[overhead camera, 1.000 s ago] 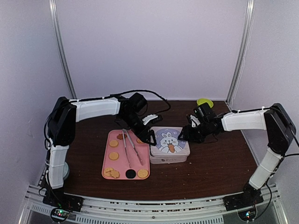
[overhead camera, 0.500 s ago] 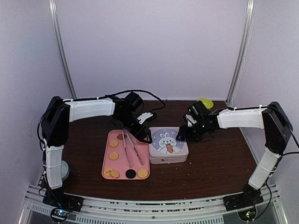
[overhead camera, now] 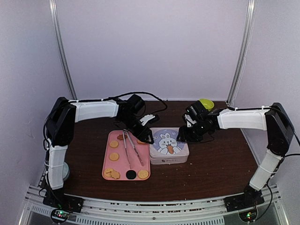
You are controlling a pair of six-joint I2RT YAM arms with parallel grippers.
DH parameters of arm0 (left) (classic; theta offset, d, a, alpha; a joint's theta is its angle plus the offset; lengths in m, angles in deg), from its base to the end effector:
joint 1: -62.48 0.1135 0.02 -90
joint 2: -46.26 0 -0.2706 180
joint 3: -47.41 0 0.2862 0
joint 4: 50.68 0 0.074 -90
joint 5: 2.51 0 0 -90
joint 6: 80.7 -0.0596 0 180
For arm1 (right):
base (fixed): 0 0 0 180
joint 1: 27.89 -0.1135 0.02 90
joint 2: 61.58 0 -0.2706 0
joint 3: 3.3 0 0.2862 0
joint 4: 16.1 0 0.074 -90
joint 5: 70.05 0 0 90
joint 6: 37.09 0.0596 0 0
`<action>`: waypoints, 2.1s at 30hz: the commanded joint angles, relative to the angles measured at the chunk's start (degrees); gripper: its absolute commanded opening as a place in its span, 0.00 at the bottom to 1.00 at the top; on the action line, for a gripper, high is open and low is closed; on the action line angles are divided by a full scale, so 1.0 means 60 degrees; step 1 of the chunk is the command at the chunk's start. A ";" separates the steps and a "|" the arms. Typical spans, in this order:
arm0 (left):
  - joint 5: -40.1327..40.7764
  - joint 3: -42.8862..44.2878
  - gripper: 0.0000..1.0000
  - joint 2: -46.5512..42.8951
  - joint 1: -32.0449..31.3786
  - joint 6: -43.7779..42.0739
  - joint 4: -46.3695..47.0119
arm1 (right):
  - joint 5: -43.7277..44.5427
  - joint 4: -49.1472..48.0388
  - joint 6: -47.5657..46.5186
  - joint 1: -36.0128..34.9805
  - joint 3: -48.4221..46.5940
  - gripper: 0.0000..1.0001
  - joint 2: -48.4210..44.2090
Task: Pack the cookies
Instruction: Adjust the box lid on the packing box.
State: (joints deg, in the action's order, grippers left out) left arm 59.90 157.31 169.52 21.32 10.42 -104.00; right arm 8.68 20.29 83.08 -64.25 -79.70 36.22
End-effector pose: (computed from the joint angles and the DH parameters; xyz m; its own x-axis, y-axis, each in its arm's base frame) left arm 0.3561 -0.3479 0.1572 -0.7053 0.5936 -0.3875 0.7077 0.5583 -0.4330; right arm 0.3102 0.2428 0.1651 -0.9234 -0.0678 -0.3777 -0.2328 0.8815 0.4108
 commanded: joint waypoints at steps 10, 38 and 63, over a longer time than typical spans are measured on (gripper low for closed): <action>0.0934 -0.0392 0.40 0.0116 0.0226 -0.0026 0.0130 | -0.0206 -0.0288 0.0080 -0.0151 -0.0102 0.53 -0.0841; 0.0493 -0.0473 0.37 0.0246 0.0212 -0.0114 0.0121 | -0.2654 -0.3482 0.1249 0.0684 0.2390 0.43 -0.1142; 0.0776 -0.0570 0.36 0.0433 0.0005 -0.0290 0.0056 | -0.2864 -0.3809 0.1578 0.0684 0.3237 0.47 -0.2734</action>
State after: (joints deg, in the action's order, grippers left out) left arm 59.44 156.37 169.48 21.95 10.45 -101.66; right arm -7.06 -0.25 93.70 -59.66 -59.59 23.58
